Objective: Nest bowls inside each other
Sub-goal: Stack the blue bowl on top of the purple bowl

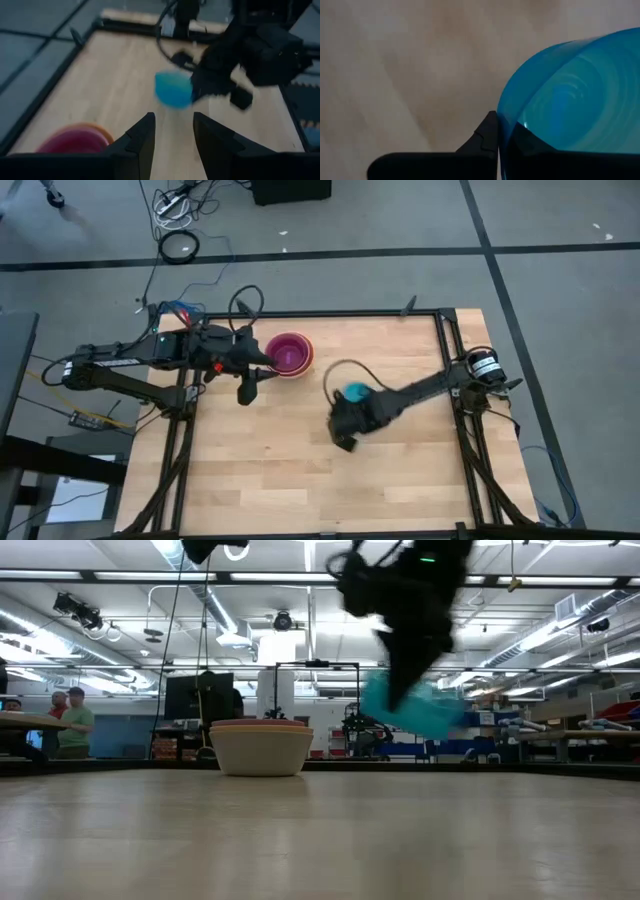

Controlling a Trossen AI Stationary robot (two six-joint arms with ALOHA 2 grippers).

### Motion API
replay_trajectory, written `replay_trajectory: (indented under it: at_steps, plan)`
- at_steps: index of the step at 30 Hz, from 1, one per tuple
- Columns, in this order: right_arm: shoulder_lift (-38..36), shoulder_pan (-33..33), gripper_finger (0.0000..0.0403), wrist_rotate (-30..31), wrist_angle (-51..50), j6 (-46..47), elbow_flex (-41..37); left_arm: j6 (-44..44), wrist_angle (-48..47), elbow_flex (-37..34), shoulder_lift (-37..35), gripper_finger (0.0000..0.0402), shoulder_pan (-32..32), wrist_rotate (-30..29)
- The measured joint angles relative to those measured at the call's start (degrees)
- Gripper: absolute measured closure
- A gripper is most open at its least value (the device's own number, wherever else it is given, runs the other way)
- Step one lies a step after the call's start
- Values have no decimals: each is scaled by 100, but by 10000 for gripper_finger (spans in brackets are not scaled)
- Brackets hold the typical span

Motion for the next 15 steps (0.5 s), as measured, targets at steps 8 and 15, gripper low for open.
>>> replay_trajectory:
  at_steps: [8, 15]
  plan:
    - [0, -1108, 402, 12, 2705, -2102, 249, 97, 1041, 0, -93, 259, 0, -24]
    - [11, -1946, 403, -766, 4029, -2962, 251, 149, 1660, 3, -400, 259, 2, -23]
